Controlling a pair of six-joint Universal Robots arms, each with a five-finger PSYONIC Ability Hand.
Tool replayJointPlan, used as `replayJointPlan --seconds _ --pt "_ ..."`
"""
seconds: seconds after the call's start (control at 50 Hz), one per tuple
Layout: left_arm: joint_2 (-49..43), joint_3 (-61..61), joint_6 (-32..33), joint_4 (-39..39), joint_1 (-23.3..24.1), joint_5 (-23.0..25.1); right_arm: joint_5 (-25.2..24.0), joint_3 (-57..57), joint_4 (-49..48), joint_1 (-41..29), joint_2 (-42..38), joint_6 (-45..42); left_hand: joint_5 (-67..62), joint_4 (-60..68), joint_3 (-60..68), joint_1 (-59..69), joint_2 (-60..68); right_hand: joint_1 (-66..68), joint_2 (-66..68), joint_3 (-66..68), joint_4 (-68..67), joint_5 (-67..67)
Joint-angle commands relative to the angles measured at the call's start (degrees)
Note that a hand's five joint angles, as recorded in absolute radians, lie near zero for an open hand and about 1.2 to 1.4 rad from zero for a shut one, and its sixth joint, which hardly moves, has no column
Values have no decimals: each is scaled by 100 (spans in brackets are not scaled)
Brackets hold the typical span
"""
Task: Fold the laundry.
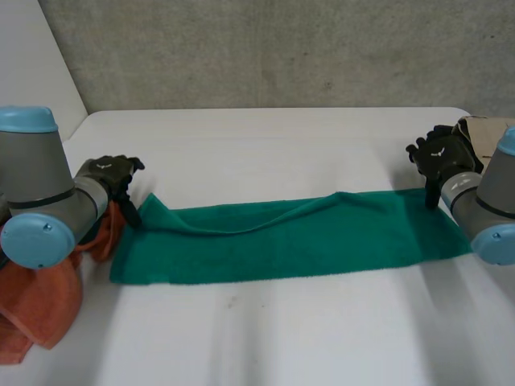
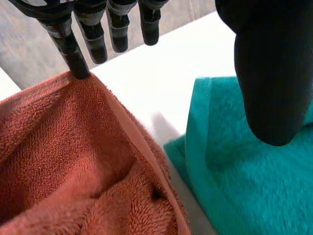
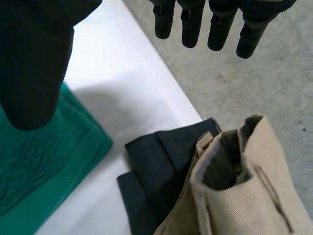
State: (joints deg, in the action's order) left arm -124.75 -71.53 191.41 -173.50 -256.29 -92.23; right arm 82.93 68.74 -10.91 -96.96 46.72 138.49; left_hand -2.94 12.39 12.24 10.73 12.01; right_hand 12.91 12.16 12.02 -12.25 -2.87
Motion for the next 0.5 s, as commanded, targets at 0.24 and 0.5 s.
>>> replayJointPlan --seconds 0.24,0.5 --pt "602 -1478 889 -1484 308 547 -769 781 422 160 1129 574 294 -239 -224 -73 -201 -291 -216 -202 225 287" --pt "-92 -1153 757 -1529 475 996 -725 676 511 63 865 504 294 -239 -224 -73 -201 -291 -216 -202 225 287"
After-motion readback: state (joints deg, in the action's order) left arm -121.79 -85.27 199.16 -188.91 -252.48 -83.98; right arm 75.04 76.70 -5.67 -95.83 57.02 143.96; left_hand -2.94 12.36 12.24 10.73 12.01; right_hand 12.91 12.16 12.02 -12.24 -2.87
